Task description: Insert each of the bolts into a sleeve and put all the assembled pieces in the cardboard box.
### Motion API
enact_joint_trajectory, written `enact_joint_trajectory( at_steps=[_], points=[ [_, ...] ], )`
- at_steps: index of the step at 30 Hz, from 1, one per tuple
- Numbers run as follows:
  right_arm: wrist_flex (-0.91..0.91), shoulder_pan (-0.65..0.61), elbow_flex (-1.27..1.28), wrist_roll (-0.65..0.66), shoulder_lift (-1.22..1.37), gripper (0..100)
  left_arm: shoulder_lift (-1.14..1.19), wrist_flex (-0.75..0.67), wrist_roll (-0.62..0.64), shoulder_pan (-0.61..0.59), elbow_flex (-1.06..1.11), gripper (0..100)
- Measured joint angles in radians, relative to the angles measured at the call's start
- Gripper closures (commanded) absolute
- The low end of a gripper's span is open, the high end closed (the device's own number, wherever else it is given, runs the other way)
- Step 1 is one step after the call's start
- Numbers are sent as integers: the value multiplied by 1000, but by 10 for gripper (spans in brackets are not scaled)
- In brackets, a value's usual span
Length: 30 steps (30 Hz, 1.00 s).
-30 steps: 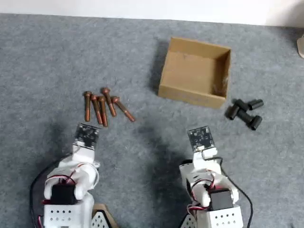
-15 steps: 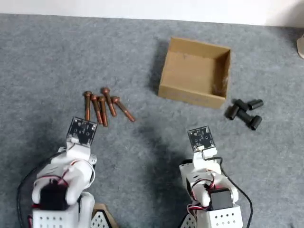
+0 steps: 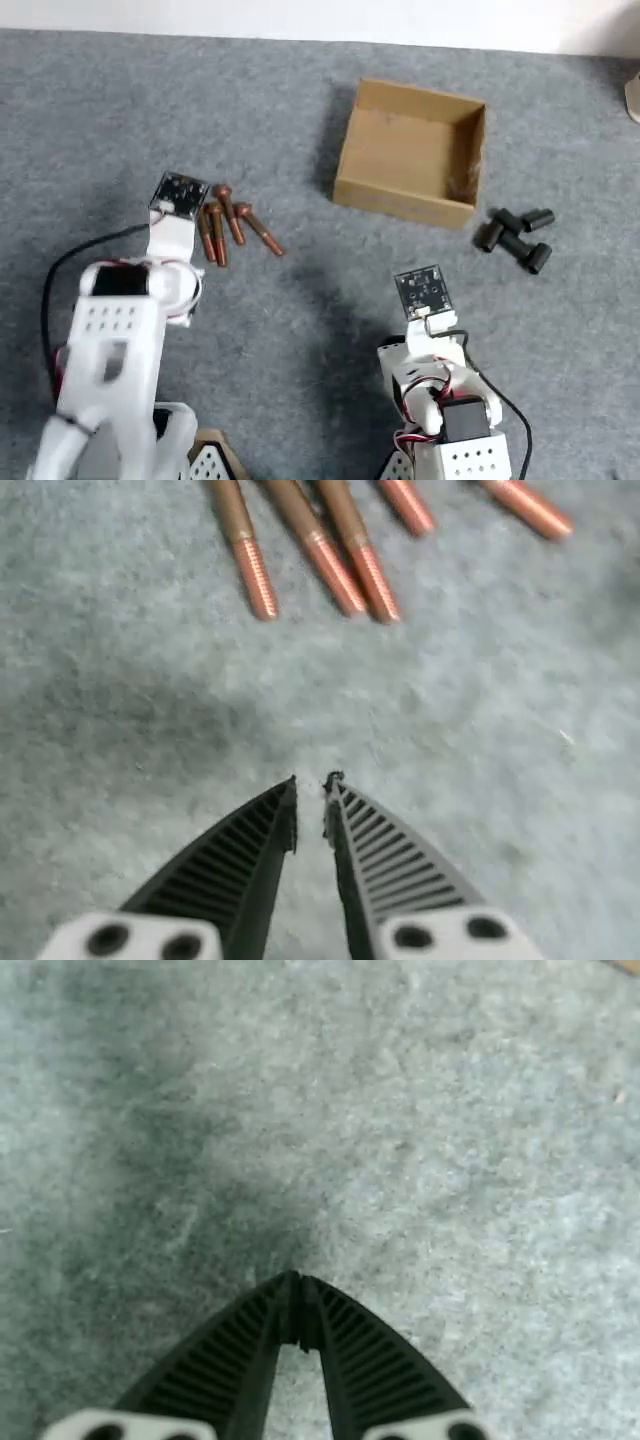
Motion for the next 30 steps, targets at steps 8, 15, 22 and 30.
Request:
enact_joint_trajectory(
  at_steps=[8,15,22,30],
  points=[
    [0,0,0,0,0,995,308,-146,3,-28,-161,928],
    [0,0,0,0,0,995,641,-144,89,-28,-468,811],
    [0,0,0,0,0,995,987,-15,97,-28,-827,812],
    [0,2,0,0,0,995,1280,101,100,-49,-1218,812]
  ],
)
